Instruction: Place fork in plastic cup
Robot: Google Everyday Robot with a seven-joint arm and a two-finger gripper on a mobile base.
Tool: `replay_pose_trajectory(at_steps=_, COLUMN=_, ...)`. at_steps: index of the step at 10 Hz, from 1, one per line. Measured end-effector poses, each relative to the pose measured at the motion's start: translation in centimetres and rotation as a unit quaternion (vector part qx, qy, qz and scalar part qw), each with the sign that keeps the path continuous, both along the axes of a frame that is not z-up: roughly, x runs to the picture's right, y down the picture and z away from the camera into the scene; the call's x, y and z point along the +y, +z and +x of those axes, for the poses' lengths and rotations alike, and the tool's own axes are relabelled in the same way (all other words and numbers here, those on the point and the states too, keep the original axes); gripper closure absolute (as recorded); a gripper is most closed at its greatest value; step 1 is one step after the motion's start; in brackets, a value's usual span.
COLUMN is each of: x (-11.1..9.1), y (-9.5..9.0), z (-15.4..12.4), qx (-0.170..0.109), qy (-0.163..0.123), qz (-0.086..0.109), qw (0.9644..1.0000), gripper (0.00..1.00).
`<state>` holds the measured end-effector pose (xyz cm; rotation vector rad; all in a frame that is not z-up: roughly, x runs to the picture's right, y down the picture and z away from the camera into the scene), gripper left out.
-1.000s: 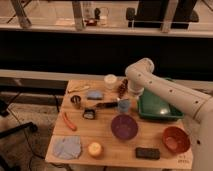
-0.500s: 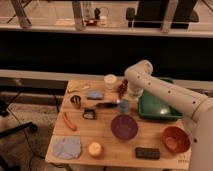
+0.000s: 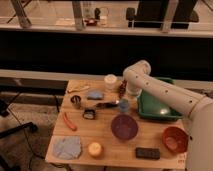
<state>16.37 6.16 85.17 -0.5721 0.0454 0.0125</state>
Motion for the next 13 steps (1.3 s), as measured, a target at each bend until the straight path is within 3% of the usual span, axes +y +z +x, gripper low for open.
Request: replay_pose_trajectory(at_steps=13, x=0.11, y=0.25, z=-0.01, qx=0.003, qy=0.004, qz=-0.006, qw=1.0000, gripper=1.00)
